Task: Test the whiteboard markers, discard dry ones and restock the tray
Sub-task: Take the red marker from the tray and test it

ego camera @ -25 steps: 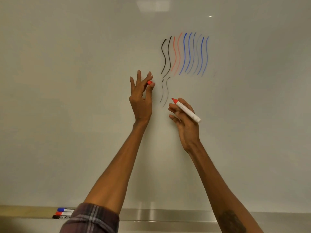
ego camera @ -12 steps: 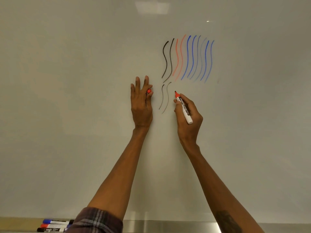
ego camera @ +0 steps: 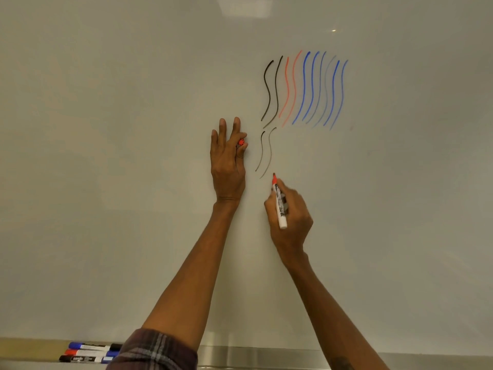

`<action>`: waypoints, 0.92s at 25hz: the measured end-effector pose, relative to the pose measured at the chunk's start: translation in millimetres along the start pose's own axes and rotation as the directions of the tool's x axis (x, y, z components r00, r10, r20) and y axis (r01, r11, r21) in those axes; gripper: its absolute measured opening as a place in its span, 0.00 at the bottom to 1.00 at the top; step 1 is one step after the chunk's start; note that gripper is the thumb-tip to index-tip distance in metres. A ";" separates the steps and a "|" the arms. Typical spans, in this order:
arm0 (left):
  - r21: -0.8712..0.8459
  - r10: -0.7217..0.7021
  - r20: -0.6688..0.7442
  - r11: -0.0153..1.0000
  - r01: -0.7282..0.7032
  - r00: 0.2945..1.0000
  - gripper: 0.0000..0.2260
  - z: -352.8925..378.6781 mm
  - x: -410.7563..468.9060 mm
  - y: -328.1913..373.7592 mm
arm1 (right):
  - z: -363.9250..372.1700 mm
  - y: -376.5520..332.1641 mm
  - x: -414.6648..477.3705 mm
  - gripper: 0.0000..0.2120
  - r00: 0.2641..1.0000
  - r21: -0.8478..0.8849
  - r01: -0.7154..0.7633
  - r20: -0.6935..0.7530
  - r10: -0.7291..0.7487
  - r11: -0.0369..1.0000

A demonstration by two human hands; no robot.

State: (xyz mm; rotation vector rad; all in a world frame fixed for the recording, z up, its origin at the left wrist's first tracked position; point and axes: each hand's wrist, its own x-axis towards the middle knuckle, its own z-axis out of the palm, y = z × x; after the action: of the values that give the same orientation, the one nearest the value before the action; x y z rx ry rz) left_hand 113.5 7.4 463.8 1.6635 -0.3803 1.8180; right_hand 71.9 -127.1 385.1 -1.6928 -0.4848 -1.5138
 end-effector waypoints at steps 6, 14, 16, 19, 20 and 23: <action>-0.002 0.019 -0.002 1.000 -0.019 1.000 0.18 -2.0 0.6 3.2 | -6.1 -10.2 47.5 0.14 0.991 0.201 -0.117 -0.046 0.128 0.973; -0.028 -0.054 0.030 0.998 0.054 0.998 0.18 -7.7 0.4 6.9 | -16.0 -1.2 20.7 0.10 0.994 0.111 -0.096 0.070 0.089 0.989; -0.048 -0.107 0.082 0.993 0.112 0.991 0.18 -13.3 0.2 11.2 | -20.6 -1.2 -6.1 0.11 0.972 0.216 -0.170 0.195 0.128 0.962; -0.086 -0.214 0.163 0.969 0.230 0.963 0.20 -26.7 -14.0 12.9 | -25.0 -8.1 -16.1 0.12 0.841 0.417 -0.504 0.435 0.321 0.756; -0.101 -0.248 0.183 0.958 0.270 0.951 0.20 -33.2 -24.1 12.8 | -26.8 -11.4 -15.1 0.12 0.770 0.470 -0.625 0.505 0.391 0.623; -0.186 -0.411 0.240 0.870 0.457 0.879 0.16 -58.2 -48.7 18.8 | -25.8 -22.1 -18.4 0.10 0.615 0.537 -0.785 0.616 0.492 0.309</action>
State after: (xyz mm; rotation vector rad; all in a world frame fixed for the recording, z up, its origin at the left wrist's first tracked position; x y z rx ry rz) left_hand 56.1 15.8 411.3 1.6039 -0.2624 1.2319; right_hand 35.2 -129.3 373.4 -1.1510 -0.4388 -0.2468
